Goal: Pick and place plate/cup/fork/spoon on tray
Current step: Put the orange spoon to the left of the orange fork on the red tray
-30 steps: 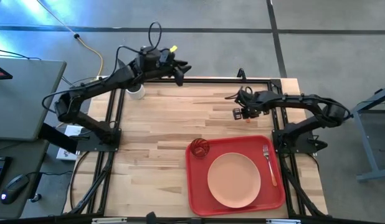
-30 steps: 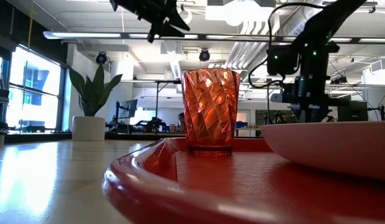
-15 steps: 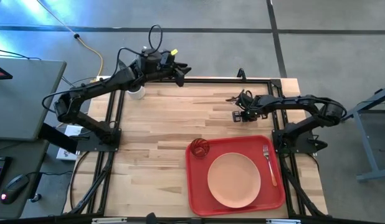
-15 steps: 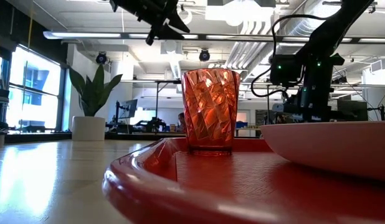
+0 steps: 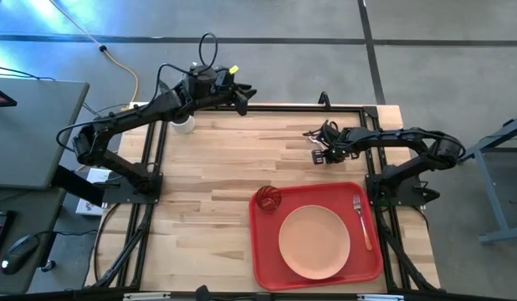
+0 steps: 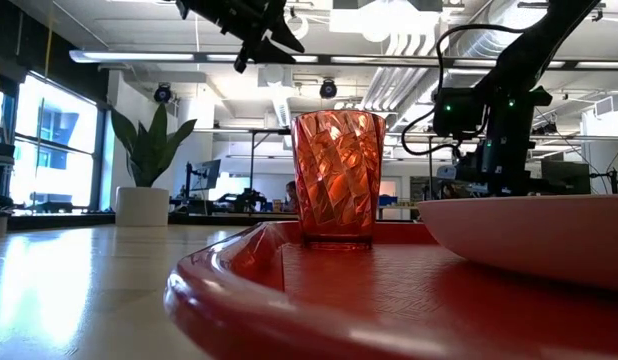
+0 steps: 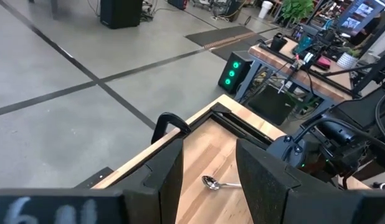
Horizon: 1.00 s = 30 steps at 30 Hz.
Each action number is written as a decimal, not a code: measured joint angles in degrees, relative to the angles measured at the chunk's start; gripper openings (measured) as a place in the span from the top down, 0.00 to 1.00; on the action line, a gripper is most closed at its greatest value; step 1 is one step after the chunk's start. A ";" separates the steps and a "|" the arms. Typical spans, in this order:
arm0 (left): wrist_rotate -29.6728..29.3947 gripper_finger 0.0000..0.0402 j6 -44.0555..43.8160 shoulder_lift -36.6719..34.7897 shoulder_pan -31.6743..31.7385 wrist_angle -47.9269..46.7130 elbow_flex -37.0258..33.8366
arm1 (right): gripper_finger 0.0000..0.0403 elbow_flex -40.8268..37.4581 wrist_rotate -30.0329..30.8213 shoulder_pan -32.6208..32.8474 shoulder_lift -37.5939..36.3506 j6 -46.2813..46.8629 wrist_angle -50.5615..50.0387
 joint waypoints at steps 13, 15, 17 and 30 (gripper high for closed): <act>0.02 0.66 0.47 0.00 0.00 0.91 0.07 | 1.00 -0.13 -6.48 1.99 -5.09 -2.76 2.24; 0.02 0.66 0.45 0.00 0.00 0.94 0.07 | 1.00 -0.13 -6.35 1.92 -5.15 -3.65 2.13; 0.02 0.66 0.45 0.00 0.00 0.97 0.07 | 1.00 -0.11 -7.13 1.90 -5.18 -4.56 2.14; 0.04 0.66 0.39 0.00 0.00 0.99 0.07 | 0.94 -0.04 -8.29 7.05 -5.22 -7.30 2.34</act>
